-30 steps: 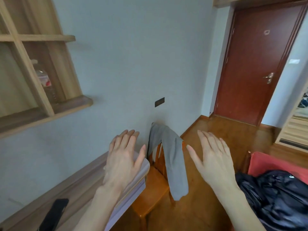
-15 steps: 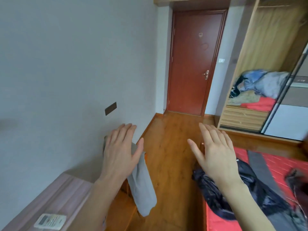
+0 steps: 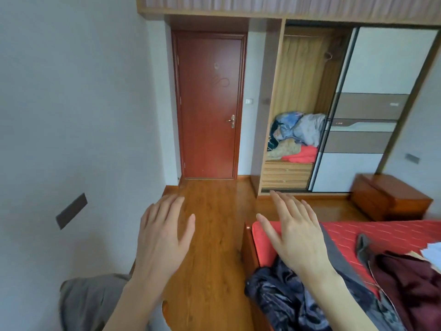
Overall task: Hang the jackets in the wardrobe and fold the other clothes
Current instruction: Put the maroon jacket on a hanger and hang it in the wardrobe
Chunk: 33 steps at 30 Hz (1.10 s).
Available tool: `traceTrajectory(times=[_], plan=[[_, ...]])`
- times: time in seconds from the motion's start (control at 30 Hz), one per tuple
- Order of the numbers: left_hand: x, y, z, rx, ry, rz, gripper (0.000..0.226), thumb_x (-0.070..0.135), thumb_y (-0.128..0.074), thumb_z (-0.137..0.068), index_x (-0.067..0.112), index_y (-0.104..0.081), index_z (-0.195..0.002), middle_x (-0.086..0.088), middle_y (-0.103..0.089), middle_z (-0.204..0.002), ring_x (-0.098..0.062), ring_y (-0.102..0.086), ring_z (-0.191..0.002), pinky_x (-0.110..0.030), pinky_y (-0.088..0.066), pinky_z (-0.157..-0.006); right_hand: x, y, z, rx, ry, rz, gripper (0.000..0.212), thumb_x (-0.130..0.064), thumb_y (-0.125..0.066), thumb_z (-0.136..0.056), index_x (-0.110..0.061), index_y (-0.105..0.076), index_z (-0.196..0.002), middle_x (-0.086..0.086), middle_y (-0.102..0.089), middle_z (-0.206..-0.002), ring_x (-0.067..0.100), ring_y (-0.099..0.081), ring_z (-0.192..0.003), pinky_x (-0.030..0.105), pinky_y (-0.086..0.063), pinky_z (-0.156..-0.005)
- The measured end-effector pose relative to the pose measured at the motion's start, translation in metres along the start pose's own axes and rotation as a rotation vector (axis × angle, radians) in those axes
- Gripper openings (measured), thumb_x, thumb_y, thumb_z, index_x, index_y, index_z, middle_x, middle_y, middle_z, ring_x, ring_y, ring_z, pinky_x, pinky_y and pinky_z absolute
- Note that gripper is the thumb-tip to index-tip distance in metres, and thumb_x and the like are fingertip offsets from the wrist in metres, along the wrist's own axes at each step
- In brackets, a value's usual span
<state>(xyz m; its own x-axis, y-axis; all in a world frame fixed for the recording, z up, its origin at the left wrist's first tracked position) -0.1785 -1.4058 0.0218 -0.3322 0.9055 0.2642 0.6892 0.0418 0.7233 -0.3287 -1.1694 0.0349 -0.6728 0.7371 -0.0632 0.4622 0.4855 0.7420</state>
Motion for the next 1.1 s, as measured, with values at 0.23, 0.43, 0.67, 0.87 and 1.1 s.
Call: traceTrajectory(times=[0.23,0.43,0.67,0.87,1.1], plan=[[-0.021,-0.071,-0.08,-0.055,-0.036,0.058,0.07,0.064,-0.022,-0.102,0.019,-0.06,-0.141,-0.003,-0.06,-0.146,-0.026,-0.053,-0.138,-0.047,-0.039,-0.116,0.015,-0.06,-0.061,-0.02,-0.068,0.033,0.073,-0.068,-0.031,-0.104,-0.016,-0.051,-0.152,0.005,-0.061,-0.147,0.024,-0.053,-0.141,0.047,-0.038,-0.12],[-0.027,-0.141,-0.147,-0.12,-0.088,0.057,0.07,0.065,-0.022,-0.102,0.021,-0.058,-0.143,-0.002,-0.059,-0.147,-0.025,-0.053,-0.139,-0.045,-0.038,-0.116,0.039,-0.118,-0.113,-0.029,-0.128,0.037,0.074,-0.069,-0.028,-0.105,-0.017,-0.048,-0.153,0.005,-0.06,-0.148,0.023,-0.052,-0.142,0.044,-0.034,-0.123],[-0.031,-0.238,-0.241,-0.141,-0.114,0.072,0.073,0.067,-0.02,-0.102,0.021,-0.058,-0.143,-0.003,-0.06,-0.147,-0.026,-0.054,-0.137,-0.048,-0.041,-0.116,0.079,-0.203,-0.188,-0.026,-0.155,0.022,0.074,-0.068,-0.028,-0.105,-0.016,-0.049,-0.153,0.005,-0.06,-0.148,0.023,-0.051,-0.142,0.045,-0.034,-0.122],[-0.019,-0.327,-0.339,-0.156,-0.133,0.085,0.073,0.069,-0.018,-0.102,0.023,-0.058,-0.143,0.0,-0.06,-0.147,-0.024,-0.055,-0.137,-0.044,-0.039,-0.116,0.131,-0.279,-0.281,-0.037,-0.176,0.03,0.073,-0.069,-0.029,-0.104,-0.018,-0.048,-0.153,0.004,-0.058,-0.15,0.025,-0.05,-0.144,0.046,-0.035,-0.122],[-0.015,-0.413,-0.439,-0.168,-0.138,0.077,0.077,0.072,-0.013,-0.1,0.027,-0.056,-0.145,0.003,-0.057,-0.149,-0.022,-0.051,-0.141,-0.048,-0.038,-0.119,0.179,-0.365,-0.374,-0.054,-0.173,0.028,0.07,-0.067,-0.035,-0.105,-0.018,-0.05,-0.152,0.004,-0.058,-0.15,0.024,-0.051,-0.143,0.048,-0.038,-0.12]])
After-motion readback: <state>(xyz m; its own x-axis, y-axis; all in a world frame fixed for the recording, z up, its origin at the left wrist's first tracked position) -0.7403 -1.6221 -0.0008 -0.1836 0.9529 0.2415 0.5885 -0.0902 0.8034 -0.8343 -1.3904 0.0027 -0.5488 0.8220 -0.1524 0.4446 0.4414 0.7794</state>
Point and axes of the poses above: each hand's wrist, its own z-axis away from the middle knuckle, its own y-axis out of the back of the hand, x = y × z, the point moved 9 cm from there along -z, towards the middle knuckle
